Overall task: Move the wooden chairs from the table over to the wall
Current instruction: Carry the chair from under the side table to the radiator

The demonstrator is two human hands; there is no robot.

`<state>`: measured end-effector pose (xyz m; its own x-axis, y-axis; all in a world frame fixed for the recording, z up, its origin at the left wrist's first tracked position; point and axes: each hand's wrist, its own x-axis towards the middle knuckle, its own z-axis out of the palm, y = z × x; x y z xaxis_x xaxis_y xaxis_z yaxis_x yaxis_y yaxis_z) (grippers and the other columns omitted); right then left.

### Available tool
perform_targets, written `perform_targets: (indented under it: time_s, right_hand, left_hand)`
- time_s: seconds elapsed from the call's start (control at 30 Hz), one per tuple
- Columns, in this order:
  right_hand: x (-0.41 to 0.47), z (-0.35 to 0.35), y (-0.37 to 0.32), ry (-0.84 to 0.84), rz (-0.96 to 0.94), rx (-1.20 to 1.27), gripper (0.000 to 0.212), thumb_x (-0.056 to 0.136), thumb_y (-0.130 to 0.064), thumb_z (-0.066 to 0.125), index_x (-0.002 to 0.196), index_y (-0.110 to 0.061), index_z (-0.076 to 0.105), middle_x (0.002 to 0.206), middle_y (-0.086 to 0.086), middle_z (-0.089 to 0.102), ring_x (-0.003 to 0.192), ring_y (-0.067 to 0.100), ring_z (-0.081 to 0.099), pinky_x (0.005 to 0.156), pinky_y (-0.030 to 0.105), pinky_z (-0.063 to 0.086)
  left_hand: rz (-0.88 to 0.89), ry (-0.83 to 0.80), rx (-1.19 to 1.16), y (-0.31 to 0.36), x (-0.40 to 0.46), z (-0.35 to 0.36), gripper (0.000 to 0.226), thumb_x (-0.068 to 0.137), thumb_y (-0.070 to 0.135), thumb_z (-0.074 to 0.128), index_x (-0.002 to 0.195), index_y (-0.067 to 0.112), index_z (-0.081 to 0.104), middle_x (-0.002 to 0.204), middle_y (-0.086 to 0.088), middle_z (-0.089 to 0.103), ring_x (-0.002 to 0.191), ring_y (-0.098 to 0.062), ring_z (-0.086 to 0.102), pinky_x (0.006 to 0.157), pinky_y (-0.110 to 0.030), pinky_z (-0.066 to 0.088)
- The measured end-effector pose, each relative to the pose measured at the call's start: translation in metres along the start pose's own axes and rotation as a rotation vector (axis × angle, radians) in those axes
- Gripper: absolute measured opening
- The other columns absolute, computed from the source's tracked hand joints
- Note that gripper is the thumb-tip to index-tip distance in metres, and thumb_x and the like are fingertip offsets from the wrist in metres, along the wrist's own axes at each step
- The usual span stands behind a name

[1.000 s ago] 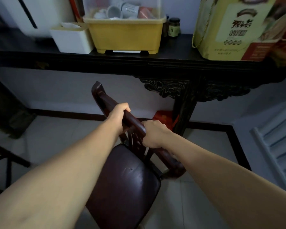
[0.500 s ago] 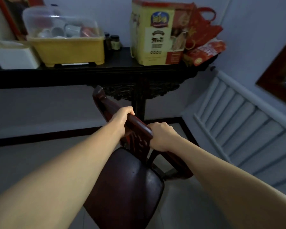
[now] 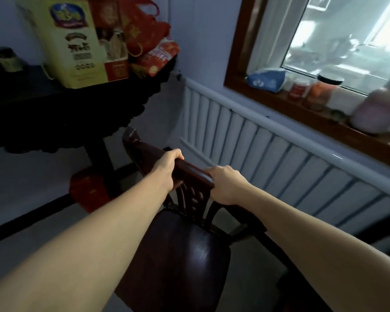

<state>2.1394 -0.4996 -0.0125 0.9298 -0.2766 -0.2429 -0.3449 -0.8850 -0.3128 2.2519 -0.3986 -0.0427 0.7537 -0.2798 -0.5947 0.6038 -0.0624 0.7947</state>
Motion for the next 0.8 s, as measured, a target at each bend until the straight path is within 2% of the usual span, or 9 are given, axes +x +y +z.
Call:
perform_targets:
  time_s: [0.1, 0.2, 0.4, 0.53, 0.63, 0.8]
  right_hand:
    - [-0.008, -0.009, 0.041, 0.02, 0.045, 0.015, 0.046, 0.075, -0.005, 0.052, 0.116, -0.026, 0.059, 0.091, 0.002, 0.058, 0.076, 0.025, 0.056, 0.066, 0.032, 0.053]
    - [-0.012, -0.019, 0.09, 0.002, 0.093, 0.036, 0.046, 0.075, -0.007, 0.052, 0.114, -0.028, 0.06, 0.096, 0.004, 0.06, 0.079, 0.025, 0.057, 0.067, 0.03, 0.052]
    - [-0.015, -0.036, 0.19, -0.056, 0.124, 0.084, 0.035, 0.071, -0.011, 0.063, 0.104, -0.022, 0.064, 0.091, 0.005, 0.064, 0.079, 0.024, 0.062, 0.069, 0.032, 0.056]
    - [-0.013, -0.041, 0.251, -0.068, 0.127, 0.159, 0.038, 0.068, -0.014, 0.069, 0.105, -0.022, 0.065, 0.086, 0.003, 0.063, 0.078, 0.023, 0.06, 0.066, 0.028, 0.049]
    - [-0.006, -0.039, 0.296, -0.104, 0.131, 0.168, 0.043, 0.069, -0.015, 0.071, 0.11, -0.022, 0.064, 0.088, 0.001, 0.061, 0.085, 0.023, 0.061, 0.067, 0.026, 0.043]
    - [0.015, -0.043, 0.359, -0.122, 0.166, 0.19, 0.045, 0.066, -0.018, 0.075, 0.109, -0.021, 0.065, 0.098, 0.005, 0.068, 0.089, 0.025, 0.064, 0.076, 0.033, 0.054]
  left_hand:
    - [-0.019, -0.031, 0.015, -0.01, 0.003, 0.045, 0.01, 0.066, 0.017, 0.058, 0.06, 0.013, 0.051, 0.065, -0.003, 0.054, 0.057, -0.019, 0.054, 0.058, -0.026, 0.048]
    - [-0.039, -0.04, 0.035, -0.021, 0.006, 0.096, 0.008, 0.063, 0.017, 0.059, 0.062, 0.012, 0.053, 0.068, -0.004, 0.055, 0.062, -0.02, 0.055, 0.068, -0.03, 0.051]
    - [-0.051, -0.048, 0.065, -0.045, 0.013, 0.196, 0.01, 0.064, 0.016, 0.06, 0.061, 0.011, 0.053, 0.064, -0.004, 0.055, 0.058, -0.019, 0.055, 0.057, -0.027, 0.049]
    - [-0.067, -0.024, 0.069, -0.063, 0.026, 0.252, 0.009, 0.064, 0.016, 0.062, 0.066, 0.01, 0.055, 0.068, -0.005, 0.057, 0.062, -0.02, 0.058, 0.059, -0.028, 0.051]
    - [-0.091, 0.005, 0.077, -0.08, 0.039, 0.291, 0.01, 0.064, 0.016, 0.062, 0.068, 0.01, 0.055, 0.071, -0.006, 0.058, 0.064, -0.02, 0.059, 0.061, -0.029, 0.051]
    - [-0.095, 0.021, 0.051, -0.095, 0.067, 0.345, 0.02, 0.062, 0.018, 0.064, 0.079, 0.008, 0.059, 0.083, -0.009, 0.061, 0.072, -0.023, 0.062, 0.067, -0.032, 0.055]
